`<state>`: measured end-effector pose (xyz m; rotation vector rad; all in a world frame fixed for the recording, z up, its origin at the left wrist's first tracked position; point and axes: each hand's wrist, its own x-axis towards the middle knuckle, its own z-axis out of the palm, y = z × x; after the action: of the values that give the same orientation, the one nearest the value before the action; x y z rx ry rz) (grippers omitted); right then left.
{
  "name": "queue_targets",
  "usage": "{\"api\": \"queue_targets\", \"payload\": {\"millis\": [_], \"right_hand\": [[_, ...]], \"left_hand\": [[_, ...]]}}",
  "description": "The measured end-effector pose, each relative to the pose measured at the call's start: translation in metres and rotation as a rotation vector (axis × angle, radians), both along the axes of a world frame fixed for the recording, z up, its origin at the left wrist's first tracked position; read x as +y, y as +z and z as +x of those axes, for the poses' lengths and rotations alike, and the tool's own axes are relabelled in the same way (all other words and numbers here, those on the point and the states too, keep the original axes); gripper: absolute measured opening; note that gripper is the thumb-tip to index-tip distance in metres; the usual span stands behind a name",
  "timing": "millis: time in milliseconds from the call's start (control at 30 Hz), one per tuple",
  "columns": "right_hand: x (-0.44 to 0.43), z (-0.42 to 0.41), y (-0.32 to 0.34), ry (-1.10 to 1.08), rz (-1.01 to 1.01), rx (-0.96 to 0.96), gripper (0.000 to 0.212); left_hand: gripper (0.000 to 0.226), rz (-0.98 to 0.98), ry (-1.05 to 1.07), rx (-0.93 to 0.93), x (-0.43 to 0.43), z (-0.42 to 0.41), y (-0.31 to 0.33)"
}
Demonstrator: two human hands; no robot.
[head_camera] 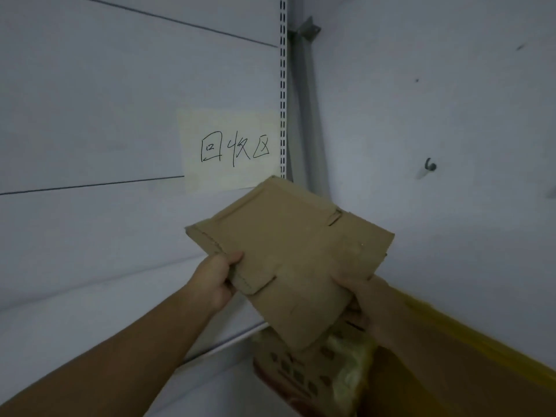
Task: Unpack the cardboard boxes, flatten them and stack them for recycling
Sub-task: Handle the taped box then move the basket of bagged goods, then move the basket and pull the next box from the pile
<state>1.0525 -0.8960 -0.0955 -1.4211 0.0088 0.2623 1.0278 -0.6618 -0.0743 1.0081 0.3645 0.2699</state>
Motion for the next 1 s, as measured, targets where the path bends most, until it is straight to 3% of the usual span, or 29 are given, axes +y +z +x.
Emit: {"api": "queue_targets", "payload": {"millis": [67, 167, 267, 400, 533, 700, 833, 1000], "right_hand": [[-0.002, 0.026, 0.0, -0.043, -0.197, -0.095, 0.032], [-0.018, 0.076, 0.008, -0.219, -0.423, -0.272, 0.047], [-0.028, 0.113, 0.006, -0.161, -0.645, -0.502, 0.054], [0.003, 0.146, -0.01, 0.156, -0.93, -0.774, 0.051], [0.043, 0.168, -0.02, 0.543, -1.168, -0.998, 0.064], [0.065, 0.193, -0.035, 0.834, -1.267, -0.862, 0.07], [0.068, 0.2, -0.043, 0.842, -1.263, -0.912, 0.074], [0.073, 0.2, -0.027, 0.916, -1.288, -0.906, 0.073]], "left_hand": [[0.036, 0.028, -0.01, 0.06, 0.024, 0.015, -0.008], [0.031, 0.055, -0.032, 0.187, 0.051, 0.032, -0.02], [0.023, 0.082, -0.062, 0.293, 0.06, 0.051, -0.023], [0.023, 0.119, -0.072, 0.367, 0.047, 0.087, -0.021], [0.022, 0.192, -0.036, 0.408, 0.029, 0.109, -0.023], [0.019, 0.356, 0.164, 0.386, 0.025, 0.104, -0.034], [0.036, 0.843, 0.39, 0.5, 0.032, 0.091, -0.035], [0.028, 2.01, 0.251, 0.67, 0.052, 0.033, 0.003]]}}
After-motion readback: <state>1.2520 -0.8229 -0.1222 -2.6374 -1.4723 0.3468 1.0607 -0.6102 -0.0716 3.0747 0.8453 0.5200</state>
